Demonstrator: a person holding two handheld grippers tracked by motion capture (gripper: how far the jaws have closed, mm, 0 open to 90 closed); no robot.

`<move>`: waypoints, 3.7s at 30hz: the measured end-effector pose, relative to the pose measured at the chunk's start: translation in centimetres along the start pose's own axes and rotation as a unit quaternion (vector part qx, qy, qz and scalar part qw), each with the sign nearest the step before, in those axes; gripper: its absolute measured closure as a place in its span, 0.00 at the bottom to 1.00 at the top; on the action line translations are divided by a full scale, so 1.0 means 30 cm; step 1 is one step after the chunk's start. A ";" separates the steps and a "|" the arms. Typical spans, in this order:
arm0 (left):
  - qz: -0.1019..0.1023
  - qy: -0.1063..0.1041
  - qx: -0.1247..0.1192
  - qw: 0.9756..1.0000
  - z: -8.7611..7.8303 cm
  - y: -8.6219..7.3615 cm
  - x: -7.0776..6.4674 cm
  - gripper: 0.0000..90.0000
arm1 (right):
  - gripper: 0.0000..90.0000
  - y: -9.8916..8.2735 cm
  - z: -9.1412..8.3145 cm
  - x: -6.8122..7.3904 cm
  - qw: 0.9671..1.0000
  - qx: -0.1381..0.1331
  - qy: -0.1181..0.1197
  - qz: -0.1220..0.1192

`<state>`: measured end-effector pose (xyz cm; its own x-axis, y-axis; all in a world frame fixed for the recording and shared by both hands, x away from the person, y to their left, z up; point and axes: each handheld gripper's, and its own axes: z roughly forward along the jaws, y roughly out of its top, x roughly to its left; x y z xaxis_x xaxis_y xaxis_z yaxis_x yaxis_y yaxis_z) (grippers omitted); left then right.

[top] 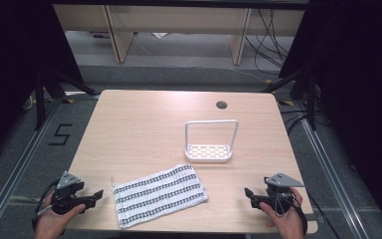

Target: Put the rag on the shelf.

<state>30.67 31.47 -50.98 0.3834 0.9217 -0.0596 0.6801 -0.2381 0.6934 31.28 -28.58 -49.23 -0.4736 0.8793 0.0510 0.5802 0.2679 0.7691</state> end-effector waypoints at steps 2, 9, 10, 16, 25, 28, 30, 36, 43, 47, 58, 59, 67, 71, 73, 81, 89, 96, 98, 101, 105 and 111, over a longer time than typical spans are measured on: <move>-0.005 0.004 -0.002 1.000 -0.001 0.001 -0.005 0.21 | 0.19 0.001 -0.001 0.001 1.000 0.000 0.001 0.000; 0.005 -0.001 0.005 1.000 -0.003 0.003 -0.002 0.21 | 0.20 0.001 -0.002 0.000 1.000 -0.005 -0.004 -0.007; 0.003 -0.001 0.000 1.000 -0.001 0.002 -0.004 0.21 | 0.20 0.001 0.002 -0.001 1.000 -0.004 -0.011 -0.012; 0.003 -0.002 0.001 1.000 -0.002 0.004 -0.004 0.21 | 0.21 0.003 -0.003 0.003 1.000 -0.005 -0.002 -0.008; -0.005 -0.006 -0.014 1.000 -0.003 0.009 -0.013 0.20 | 0.21 0.006 -0.007 0.023 1.000 -0.001 0.007 0.012; -0.005 -0.005 -0.021 1.000 -0.003 0.010 -0.016 0.20 | 0.20 0.009 -0.008 0.017 1.000 -0.005 0.012 -0.008; -0.002 -0.009 -0.018 1.000 -0.004 0.013 -0.018 0.19 | 0.19 0.010 -0.008 0.016 1.000 -0.009 0.006 -0.017; 0.009 -0.018 -0.022 1.000 -0.009 0.019 -0.026 0.17 | 0.18 0.013 -0.009 0.025 1.000 -0.008 0.018 -0.012; 0.014 -0.022 -0.027 0.999 -0.012 0.038 -0.039 0.17 | 0.18 0.018 -0.008 0.044 1.000 -0.013 0.022 -0.005; 0.019 -0.027 -0.029 0.999 -0.003 0.054 -0.064 0.17 | 0.20 0.022 -0.001 0.040 0.999 -0.013 0.032 -0.025; 0.051 -0.072 -0.031 0.996 0.027 0.130 -0.136 0.17 | 0.23 0.028 0.001 0.070 0.998 -0.013 0.044 -0.030; 0.053 -0.077 -0.031 0.995 0.031 0.141 -0.145 0.18 | 0.23 0.028 -0.002 0.076 0.999 -0.009 0.041 -0.031; 0.071 -0.097 -0.035 0.992 0.080 0.226 -0.200 0.21 | 0.23 0.031 0.003 0.106 0.997 -0.012 0.057 -0.043; 0.088 -0.102 -0.027 0.990 0.105 0.257 -0.225 0.21 | 0.23 0.032 0.001 0.121 0.997 -0.007 0.057 -0.045; 0.086 -0.102 -0.032 0.991 0.118 0.263 -0.237 0.21 | 0.23 0.032 0.005 0.125 0.997 -0.010 0.066 -0.047; 0.096 -0.110 -0.015 0.989 0.153 0.288 -0.259 0.22 | 0.24 0.036 0.006 0.156 0.996 -0.006 0.064 -0.053; 0.107 -0.134 -0.011 0.985 0.189 0.333 -0.297 0.25 | 0.25 0.047 0.020 0.204 0.994 -0.008 0.077 -0.078; 0.125 -0.156 0.007 0.980 0.242 0.380 -0.345 0.26 | 0.27 0.047 0.033 0.232 0.993 -0.001 0.088 -0.080; 0.129 -0.163 0.010 0.978 0.259 0.392 -0.365 0.27 | 0.28 0.051 0.037 0.237 0.992 -0.009 0.087 -0.089; 0.139 -0.172 0.018 0.975 0.283 0.411 -0.392 0.29 | 0.28 0.054 0.041 0.246 0.992 -0.007 0.090 -0.090; 0.156 -0.185 0.027 0.970 0.310 0.436 -0.427 0.31 | 0.30 0.058 0.059 0.284 0.989 0.001 0.106 -0.099; 0.170 -0.194 0.034 0.965 0.350 0.463 -0.462 0.33 | 0.32 0.067 0.086 0.318 0.988 0.008 0.108 -0.113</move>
<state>41.36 12.16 -48.06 0.7883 0.6052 -0.1112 0.5080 -0.5381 0.6726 29.64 -18.64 -48.84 -0.7217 0.6920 0.0148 0.4524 0.4553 0.7668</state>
